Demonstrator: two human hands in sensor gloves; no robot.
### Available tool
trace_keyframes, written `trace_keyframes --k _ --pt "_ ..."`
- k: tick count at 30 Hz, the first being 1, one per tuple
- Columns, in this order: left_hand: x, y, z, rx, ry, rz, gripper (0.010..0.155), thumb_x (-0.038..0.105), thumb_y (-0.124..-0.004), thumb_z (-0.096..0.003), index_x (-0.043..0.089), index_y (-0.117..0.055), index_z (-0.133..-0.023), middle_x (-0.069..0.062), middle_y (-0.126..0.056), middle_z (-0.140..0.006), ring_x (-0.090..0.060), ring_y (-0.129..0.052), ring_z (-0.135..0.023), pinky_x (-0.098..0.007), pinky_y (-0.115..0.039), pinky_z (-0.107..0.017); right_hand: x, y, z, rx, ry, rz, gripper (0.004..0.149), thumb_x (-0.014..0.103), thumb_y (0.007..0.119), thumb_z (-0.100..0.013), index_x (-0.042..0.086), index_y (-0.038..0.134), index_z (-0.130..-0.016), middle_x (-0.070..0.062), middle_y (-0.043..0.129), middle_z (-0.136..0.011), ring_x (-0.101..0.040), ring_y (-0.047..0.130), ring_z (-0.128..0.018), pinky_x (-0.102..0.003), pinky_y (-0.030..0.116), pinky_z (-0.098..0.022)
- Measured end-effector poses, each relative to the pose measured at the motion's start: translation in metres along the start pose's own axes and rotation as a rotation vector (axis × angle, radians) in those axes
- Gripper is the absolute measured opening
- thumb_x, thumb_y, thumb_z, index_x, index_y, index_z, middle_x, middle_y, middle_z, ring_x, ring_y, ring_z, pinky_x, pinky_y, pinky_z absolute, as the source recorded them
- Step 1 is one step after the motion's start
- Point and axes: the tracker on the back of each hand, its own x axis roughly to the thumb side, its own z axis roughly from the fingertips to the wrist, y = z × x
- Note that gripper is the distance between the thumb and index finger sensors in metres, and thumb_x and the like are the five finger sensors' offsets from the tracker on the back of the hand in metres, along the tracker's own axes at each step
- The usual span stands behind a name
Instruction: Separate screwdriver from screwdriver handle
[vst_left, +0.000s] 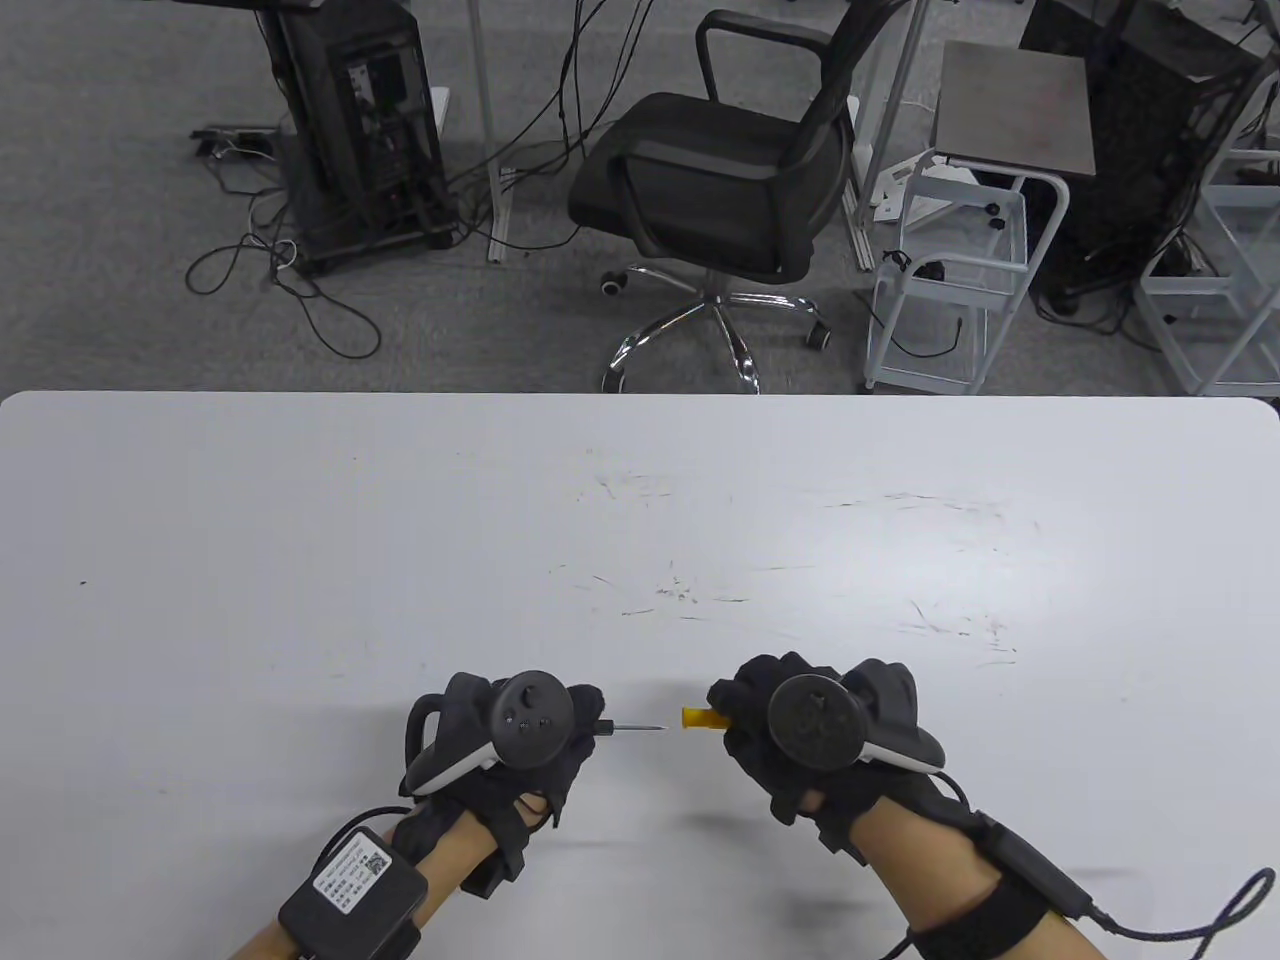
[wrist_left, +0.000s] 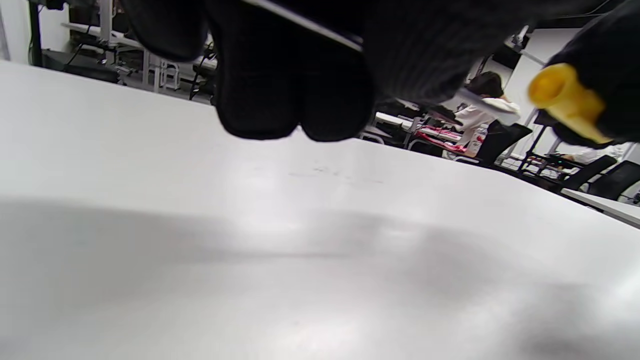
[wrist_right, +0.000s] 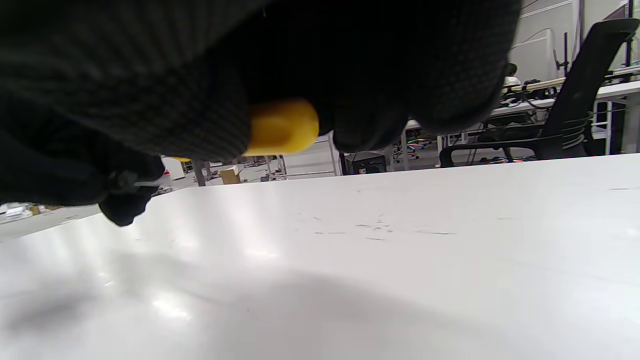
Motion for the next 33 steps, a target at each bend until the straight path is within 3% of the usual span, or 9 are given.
trace_keyframes --k 8,13,33 --pt "-0.008 -0.026 -0.012 -0.097 0.063 -0.064 0.052 0.037 -0.081 -0.0447 0.03 -0.071 -0.096 0.004 -0.079 -0.093 -0.033 -0.084 -0.087 -0.06 -0.056 -0.076 -0.007 -0.002 0.0 -0.014 0.014 -0.03 0.048 0.037 0.091 -0.052 0.016 0.08 -0.094 -0.006 0.076 -0.092 -0.038 0.087 -0.07 -0.052 0.079 -0.053" --pt "-0.009 -0.04 -0.016 -0.148 0.1 -0.166 0.051 0.038 -0.083 -0.0447 0.03 -0.074 -0.095 0.002 -0.064 -0.107 -0.034 -0.071 -0.098 -0.06 -0.051 -0.078 -0.007 -0.002 0.0 -0.011 0.013 -0.031 0.048 0.037 0.091 -0.052 0.016 0.08 -0.094 -0.006 0.076 -0.092 -0.038 0.087 -0.07 -0.052 0.079 -0.053" --pt "-0.007 -0.053 -0.019 -0.184 0.135 -0.33 0.055 0.042 -0.089 -0.0434 0.031 -0.074 -0.095 0.002 -0.068 -0.104 -0.033 -0.076 -0.092 -0.057 -0.055 -0.076 -0.006 -0.002 -0.001 0.009 0.019 -0.033 0.048 0.037 0.091 -0.053 0.016 0.08 -0.094 -0.007 0.076 -0.092 -0.038 0.087 -0.07 -0.052 0.079 -0.053"
